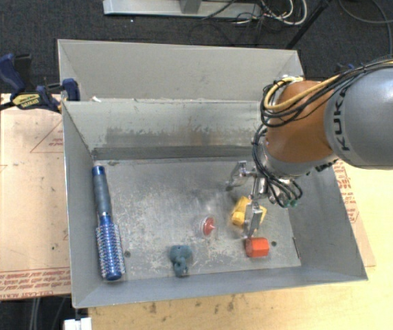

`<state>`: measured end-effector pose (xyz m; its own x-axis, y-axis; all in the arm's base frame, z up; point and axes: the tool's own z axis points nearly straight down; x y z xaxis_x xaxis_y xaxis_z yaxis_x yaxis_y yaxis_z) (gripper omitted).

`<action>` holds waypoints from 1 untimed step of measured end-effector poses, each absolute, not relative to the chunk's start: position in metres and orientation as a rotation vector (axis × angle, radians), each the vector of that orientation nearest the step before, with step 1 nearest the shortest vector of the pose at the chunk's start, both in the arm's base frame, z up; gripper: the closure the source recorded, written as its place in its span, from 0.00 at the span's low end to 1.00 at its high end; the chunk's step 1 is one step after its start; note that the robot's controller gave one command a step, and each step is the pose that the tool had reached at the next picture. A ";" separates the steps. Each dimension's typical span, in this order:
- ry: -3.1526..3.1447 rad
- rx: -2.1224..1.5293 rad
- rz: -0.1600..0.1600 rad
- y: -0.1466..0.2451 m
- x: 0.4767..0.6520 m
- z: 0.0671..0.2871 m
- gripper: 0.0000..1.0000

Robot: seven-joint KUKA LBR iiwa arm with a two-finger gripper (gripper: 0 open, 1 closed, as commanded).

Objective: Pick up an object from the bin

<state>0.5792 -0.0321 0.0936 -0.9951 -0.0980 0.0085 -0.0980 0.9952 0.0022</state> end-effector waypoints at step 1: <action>-3.139 0.279 -0.006 -0.059 0.593 0.073 0.00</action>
Offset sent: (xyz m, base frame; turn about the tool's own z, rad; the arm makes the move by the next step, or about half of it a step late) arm 0.0108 -0.0285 -0.0236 -0.0813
